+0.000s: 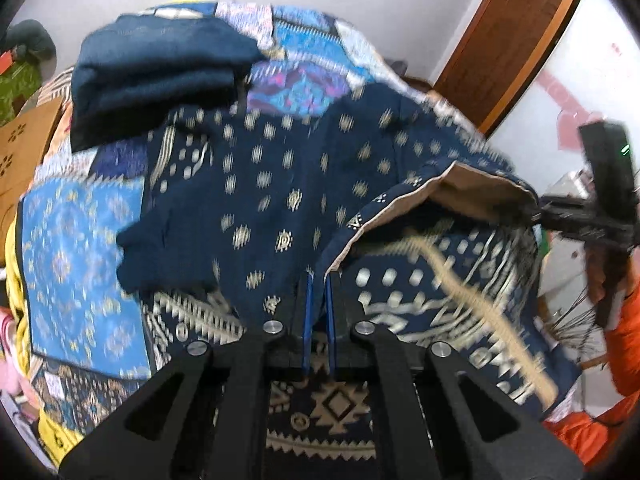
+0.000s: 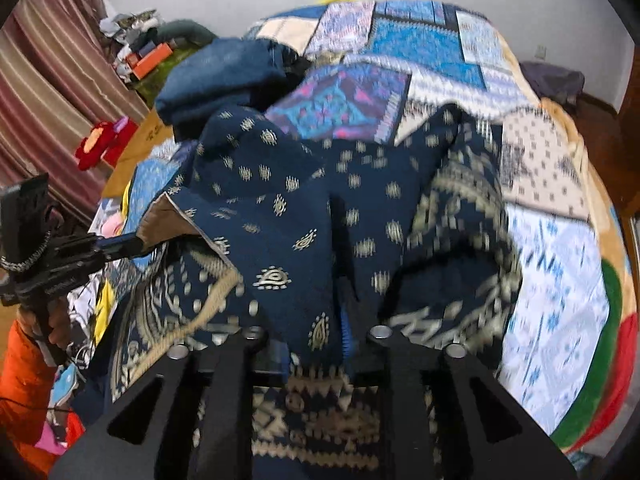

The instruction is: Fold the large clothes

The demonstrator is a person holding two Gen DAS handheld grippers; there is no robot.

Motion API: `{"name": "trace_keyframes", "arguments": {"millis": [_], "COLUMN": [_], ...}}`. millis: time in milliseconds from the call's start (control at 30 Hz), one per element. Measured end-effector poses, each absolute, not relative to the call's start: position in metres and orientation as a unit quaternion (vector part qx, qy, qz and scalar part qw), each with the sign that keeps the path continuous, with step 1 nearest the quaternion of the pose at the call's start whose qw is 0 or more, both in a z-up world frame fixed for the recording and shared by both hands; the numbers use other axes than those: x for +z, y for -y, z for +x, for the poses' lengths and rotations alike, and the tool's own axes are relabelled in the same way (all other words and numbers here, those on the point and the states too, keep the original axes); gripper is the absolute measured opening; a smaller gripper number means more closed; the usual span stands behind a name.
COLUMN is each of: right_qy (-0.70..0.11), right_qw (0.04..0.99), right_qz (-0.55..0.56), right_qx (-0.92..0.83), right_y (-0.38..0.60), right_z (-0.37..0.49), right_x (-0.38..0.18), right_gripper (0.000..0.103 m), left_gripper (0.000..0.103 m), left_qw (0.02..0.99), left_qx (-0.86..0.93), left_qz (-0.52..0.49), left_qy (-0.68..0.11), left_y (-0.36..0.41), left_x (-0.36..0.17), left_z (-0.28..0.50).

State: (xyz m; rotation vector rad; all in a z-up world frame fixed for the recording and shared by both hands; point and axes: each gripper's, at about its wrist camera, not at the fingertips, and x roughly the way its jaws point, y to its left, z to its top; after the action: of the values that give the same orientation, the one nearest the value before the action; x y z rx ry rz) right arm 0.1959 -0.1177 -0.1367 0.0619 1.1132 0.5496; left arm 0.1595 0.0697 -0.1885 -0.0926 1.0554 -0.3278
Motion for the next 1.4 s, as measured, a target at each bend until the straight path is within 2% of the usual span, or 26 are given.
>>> {"name": "trace_keyframes", "arguments": {"millis": [33,67,167,233,267,300,367,433,533,667,867,1000,1133,1300,1400], "right_qy": [-0.526,-0.527,-0.515,-0.503,-0.497,-0.491,-0.475,-0.454,-0.432,-0.439,-0.486,-0.511,-0.511,-0.519,-0.521], "right_qw": [0.81,0.809,0.817,0.824,0.827,0.83,0.837,0.848,0.861,0.859,0.848,0.833,0.828,0.816,0.815], "right_qz": [0.027,0.024,0.012,0.011,0.014,0.019,0.031,0.036,0.036,0.061,0.037,0.017,-0.031,-0.083,-0.085], "right_qx": [0.258,0.259,0.26,0.262,0.263,0.266,0.272,0.27,0.266,0.254,0.209,0.209,0.23,0.24,0.239], "right_y": [0.119,0.12,0.124,0.128,0.13,0.131,0.132,0.131,0.122,0.105,0.085,0.084,0.083,0.082,0.085], "right_z": [0.194,0.19,0.184,0.184,0.185,0.186,0.189,0.195,0.212,0.242,0.27,0.26,0.234,0.205,0.199], "right_x": [-0.137,-0.135,-0.123,-0.111,-0.107,-0.101,-0.09,-0.079,-0.07,-0.079,-0.123,-0.149,-0.155,-0.165,-0.163], "right_gripper": [0.032,0.033,0.035,0.035,0.035,0.036,0.04,0.049,0.055,0.055,0.055,0.055,0.055,0.056,0.056], "left_gripper": [0.005,0.005,0.006,0.014,0.026,0.042,0.055,0.056,0.062,0.062,0.062,0.062,0.064,0.082,0.083], "left_qw": [0.849,0.849,0.851,0.862,0.868,0.876,0.898,0.91,0.916,0.911,0.875,0.857,0.865,0.879,0.877], "left_qx": [-0.15,-0.146,-0.147,-0.149,-0.149,-0.146,-0.13,-0.115,-0.081,-0.071,-0.042,-0.073,-0.094,-0.063,-0.063], "left_qz": [-0.036,-0.025,0.01,0.026,0.028,0.029,0.035,0.048,0.056,0.005,-0.075,-0.068,0.001,0.041,0.041], "left_qy": [-0.506,-0.508,-0.504,-0.484,-0.473,-0.459,-0.418,-0.396,-0.389,-0.406,-0.476,-0.505,-0.493,-0.471,-0.475], "left_y": [-0.069,-0.067,-0.059,-0.057,-0.057,-0.058,-0.061,-0.062,-0.066,-0.08,-0.096,-0.082,-0.057,-0.055,-0.061], "left_x": [-0.192,-0.193,-0.183,-0.165,-0.157,-0.146,-0.124,-0.111,-0.105,-0.117,-0.176,-0.206,-0.215,-0.218,-0.216], "left_z": [0.158,0.155,0.147,0.143,0.142,0.142,0.146,0.156,0.184,0.231,0.277,0.259,0.22,0.191,0.18]}}
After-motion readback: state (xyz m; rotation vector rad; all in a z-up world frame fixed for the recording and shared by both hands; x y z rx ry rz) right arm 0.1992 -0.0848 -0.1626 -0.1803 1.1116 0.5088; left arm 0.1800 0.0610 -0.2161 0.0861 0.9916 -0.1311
